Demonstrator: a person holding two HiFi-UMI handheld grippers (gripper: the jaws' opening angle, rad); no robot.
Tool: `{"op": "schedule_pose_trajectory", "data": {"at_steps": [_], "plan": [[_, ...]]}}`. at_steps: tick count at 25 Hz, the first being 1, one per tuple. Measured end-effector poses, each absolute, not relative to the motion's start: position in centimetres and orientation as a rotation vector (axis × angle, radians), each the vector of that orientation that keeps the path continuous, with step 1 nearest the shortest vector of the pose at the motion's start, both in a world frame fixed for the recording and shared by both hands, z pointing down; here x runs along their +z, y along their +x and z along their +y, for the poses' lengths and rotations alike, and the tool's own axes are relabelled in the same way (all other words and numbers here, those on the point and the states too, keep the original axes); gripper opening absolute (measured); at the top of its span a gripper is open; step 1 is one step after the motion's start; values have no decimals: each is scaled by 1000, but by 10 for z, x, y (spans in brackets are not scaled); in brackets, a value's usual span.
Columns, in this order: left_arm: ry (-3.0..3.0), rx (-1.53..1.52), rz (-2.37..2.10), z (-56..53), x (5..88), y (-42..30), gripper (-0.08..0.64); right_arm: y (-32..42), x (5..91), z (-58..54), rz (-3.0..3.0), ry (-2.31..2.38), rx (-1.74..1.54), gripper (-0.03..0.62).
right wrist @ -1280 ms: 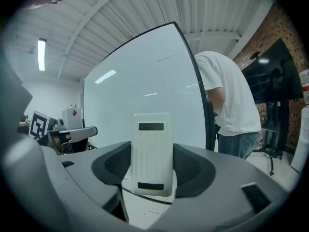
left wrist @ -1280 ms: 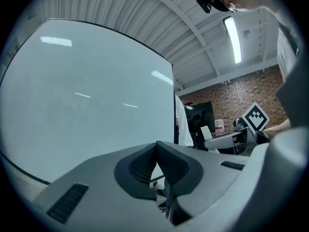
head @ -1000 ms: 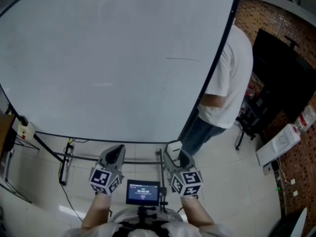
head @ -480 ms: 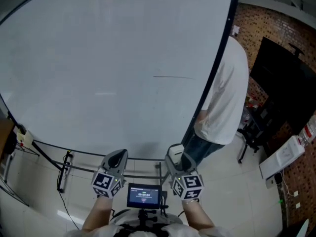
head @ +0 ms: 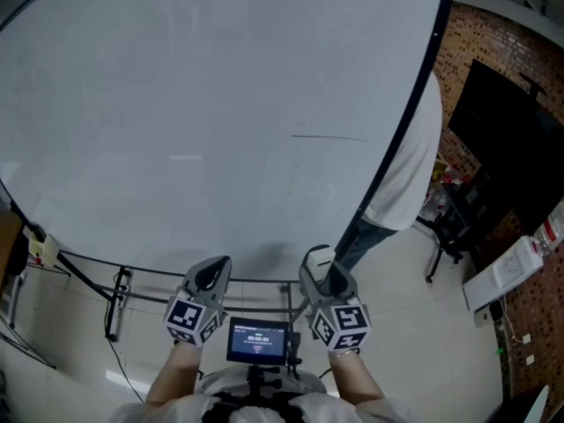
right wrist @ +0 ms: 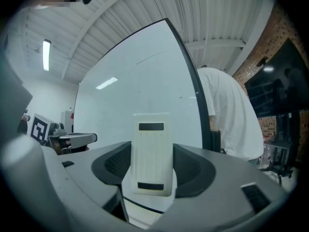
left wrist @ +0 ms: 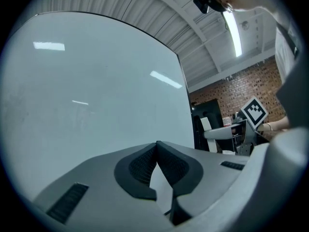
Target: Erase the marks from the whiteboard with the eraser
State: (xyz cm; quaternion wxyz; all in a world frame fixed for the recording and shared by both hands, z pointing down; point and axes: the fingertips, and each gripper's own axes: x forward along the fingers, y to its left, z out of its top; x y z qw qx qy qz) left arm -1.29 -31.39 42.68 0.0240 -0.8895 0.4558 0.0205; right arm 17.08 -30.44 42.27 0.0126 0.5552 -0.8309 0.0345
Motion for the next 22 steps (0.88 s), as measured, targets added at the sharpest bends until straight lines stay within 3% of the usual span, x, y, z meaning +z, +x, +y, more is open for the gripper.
{"op": "schedule_pose_trajectory", "data": {"at_steps": [7,15,22], "plan": [[-2753,91,1382,-323,419,-31,6,148,335,-312,-2694,1781,-100,262],[-2778,83,1339,-329,421,-39,6,119,201,-335,-2531,1829,-661,261],[-2772,117,1354,-334,421,-50,6,75,173,-350,-2475,1788,-831,261]]}}
